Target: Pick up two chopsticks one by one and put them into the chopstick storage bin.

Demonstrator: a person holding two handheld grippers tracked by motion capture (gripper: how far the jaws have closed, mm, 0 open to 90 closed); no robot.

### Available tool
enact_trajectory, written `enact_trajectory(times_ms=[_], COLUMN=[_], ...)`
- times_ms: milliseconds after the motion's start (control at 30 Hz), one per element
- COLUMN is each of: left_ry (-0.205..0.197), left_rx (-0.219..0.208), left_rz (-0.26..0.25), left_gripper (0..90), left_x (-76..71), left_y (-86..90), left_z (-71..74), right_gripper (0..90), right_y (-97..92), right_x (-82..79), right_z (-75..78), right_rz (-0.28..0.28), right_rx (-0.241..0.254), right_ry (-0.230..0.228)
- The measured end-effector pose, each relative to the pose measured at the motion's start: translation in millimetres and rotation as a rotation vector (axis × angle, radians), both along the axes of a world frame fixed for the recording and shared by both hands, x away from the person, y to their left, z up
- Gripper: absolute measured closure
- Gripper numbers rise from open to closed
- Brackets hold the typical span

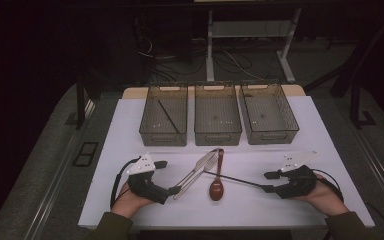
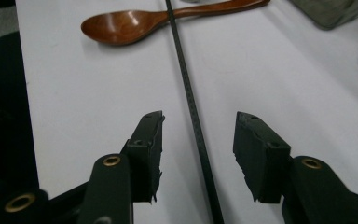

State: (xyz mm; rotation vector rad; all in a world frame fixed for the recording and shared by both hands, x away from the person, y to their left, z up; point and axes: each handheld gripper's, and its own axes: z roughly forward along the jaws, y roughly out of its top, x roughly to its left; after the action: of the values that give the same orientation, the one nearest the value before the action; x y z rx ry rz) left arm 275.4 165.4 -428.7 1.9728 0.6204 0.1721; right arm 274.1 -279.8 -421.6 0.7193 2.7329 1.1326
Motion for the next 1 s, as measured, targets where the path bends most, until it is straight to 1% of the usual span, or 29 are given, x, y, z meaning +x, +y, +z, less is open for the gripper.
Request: enact_trajectory(times_ms=[67,167,333,433,533,600,633,700,733,767,833,867,900,967,1000], left_ry=[0.001,0.001,0.002,0.002,0.002,0.002,0.001,0.003,0.004,0.003,0.004,0.004,0.002,0.005,0.006], left_rx=[0.0,-0.002,-0.002,0.003,0.003,0.001,0.002,-0.001,-0.002,-0.006,-0.005,-0.005,-0.001,-0.005,-0.002], left_rz=[0.001,0.005,0.006,0.002,0.004,0.004,0.004,0.007,0.008,0.009,0.008,0.008,0.006,0.007,0.006], left_gripper=[0.0,0.0,0.0,0.0,0.0,0.0,0.0,0.0,0.0,0.0,0.0,0.0,0.0,0.0,0.0], left_x=[0.0,0.2,0.1,0.2,0.5,0.5,0.5,0.2,0.2,0.2,0.2,0.1,0.2,0.0,0.0], left_y=[0.3,1.3,1.3,1.0,1.3,1.4,1.5,1.5,1.5,1.2,1.1,1.1,1.3,0.8,0.9], left_z=[-0.1,0.2,0.1,0.2,0.0,0.0,0.1,0.3,0.2,0.0,0.0,0.0,0.1,-0.2,-0.1], right_gripper=[52.2,53.9,56.9,59.6,62.7,64.8,66.1,68.0,68.7,69.8,73.9,75.4,75.9,78.0,79.0], right_y=[2.3,5.1,6.9,7.2,6.9,6.6,6.4,6.3,6.3,6.2,5.7,5.5,5.4,5.4,5.0], right_x=[0.1,0.6,3.6,6.0,8.5,9.6,10.6,11.2,11.9,12.3,12.5,12.1,11.6,10.7,10.7], right_z=[-2.7,-6.5,-11.0,-14.0,-18.6,-20.4,-21.5,-22.7,-24.1,-25.1,-25.3,-25.1,-25.4,-25.6,-25.8], right_rz=[0.009,0.024,0.027,0.037,0.043,0.044,0.045,0.047,0.05,0.053,0.054,0.063,0.08,0.084,0.094], right_rx=[-0.006,-0.03,-0.043,-0.04,-0.041,-0.046,-0.038,-0.037,-0.042,-0.048,-0.041,-0.044,-0.053,-0.054,-0.056], right_ry=[0.003,0.0,-0.009,-0.011,0.004,0.003,0.002,0.0,0.0,-0.004,-0.007,-0.011,-0.024,-0.03,-0.036])
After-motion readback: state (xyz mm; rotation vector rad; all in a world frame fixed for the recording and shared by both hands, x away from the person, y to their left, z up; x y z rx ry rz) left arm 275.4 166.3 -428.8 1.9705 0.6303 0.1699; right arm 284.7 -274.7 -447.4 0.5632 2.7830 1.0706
